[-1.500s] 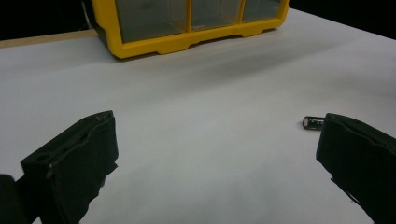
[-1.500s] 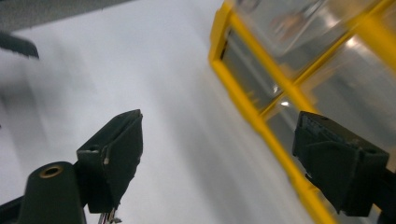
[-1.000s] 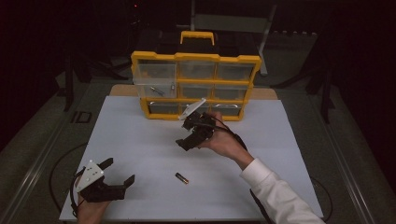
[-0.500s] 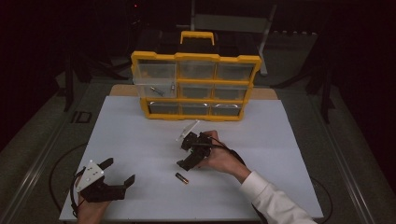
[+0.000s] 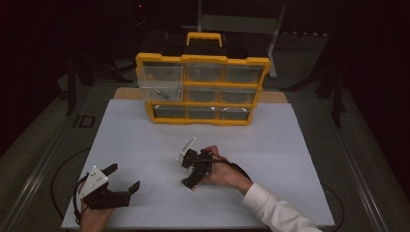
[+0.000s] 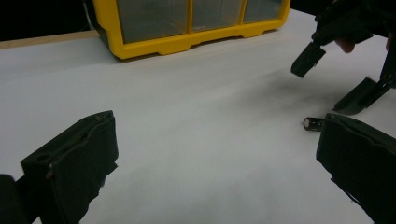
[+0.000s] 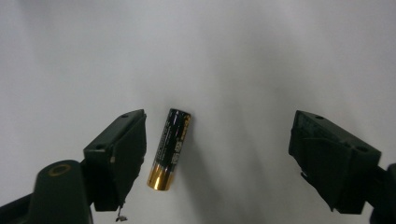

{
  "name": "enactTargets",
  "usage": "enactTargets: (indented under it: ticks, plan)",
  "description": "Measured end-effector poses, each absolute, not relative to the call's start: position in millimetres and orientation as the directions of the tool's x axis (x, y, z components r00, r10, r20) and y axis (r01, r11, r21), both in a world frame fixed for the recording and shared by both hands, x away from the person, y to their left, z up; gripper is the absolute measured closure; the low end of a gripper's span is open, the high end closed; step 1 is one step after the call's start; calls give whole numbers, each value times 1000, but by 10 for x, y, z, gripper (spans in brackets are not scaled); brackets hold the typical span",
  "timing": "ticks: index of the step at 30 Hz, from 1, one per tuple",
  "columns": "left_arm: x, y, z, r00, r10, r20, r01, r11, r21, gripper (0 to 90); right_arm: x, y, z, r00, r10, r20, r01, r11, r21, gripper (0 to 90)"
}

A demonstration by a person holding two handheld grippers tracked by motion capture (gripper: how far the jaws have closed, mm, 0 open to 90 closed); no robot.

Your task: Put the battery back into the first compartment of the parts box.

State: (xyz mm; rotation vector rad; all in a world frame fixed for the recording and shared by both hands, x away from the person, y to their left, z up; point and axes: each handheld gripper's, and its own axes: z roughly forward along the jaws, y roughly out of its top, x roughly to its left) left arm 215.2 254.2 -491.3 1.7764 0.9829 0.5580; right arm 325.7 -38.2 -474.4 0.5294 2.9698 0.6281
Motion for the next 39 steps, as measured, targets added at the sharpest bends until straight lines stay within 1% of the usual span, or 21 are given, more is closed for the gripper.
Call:
enactTargets:
  ticks: [4, 7, 12, 15, 18, 20, 22, 26, 28, 32, 39]
  plan:
    - [2153, 2541, -4913, 565, 823, -64, 367, -181, 913, 0, 3240, -360, -4799, -944, 330, 26, 314, 866, 390, 227]
    - [2153, 2537, -4914, 565, 823, -65, 368, -181, 912, 0, 3236, -350, -4830, -945, 324, 32, 312, 874, 373, 274]
    - [2154, 2539, -4915, 564, 823, -66, 369, -180, 912, 0, 3207, -329, -4875, -957, 288, 39, 282, 892, 353, 428]
    - [2152, 2540, -4915, 563, 824, -65, 369, -180, 912, 0, 3181, -312, -4899, -965, 259, 37, 256, 905, 341, 537]
    - [2151, 2545, -4913, 564, 823, -64, 368, -181, 912, 0, 3158, -294, -4922, -969, 246, 34, 243, 911, 334, 623]
    - [2152, 2545, -4914, 563, 824, -65, 369, -180, 912, 0, 3167, -299, -4911, -967, 252, 25, 246, 912, 327, 707]
    - [2152, 2543, -4914, 563, 824, -64, 369, -181, 912, 0, 3171, -309, -4909, -968, 248, 25, 243, 916, 321, 760]
    - [2151, 2547, -4912, 562, 825, -64, 368, -181, 912, 0, 3167, -321, -4897, -976, 217, 14, 211, 928, 306, 769]
    - [2151, 2547, -4912, 562, 825, -63, 368, -181, 912, 0, 3163, -327, -4879, -974, 226, 18, 220, 925, 310, 770]
    - [2152, 2543, -4913, 563, 824, -62, 368, -182, 912, 0, 3201, -359, -4794, -970, 243, 23, 236, 910, 342, 769]
    - [2151, 2546, -4912, 563, 824, -63, 368, -181, 912, 0, 3300, -417, -4488, -960, 281, 19, 262, 869, 419, 769]
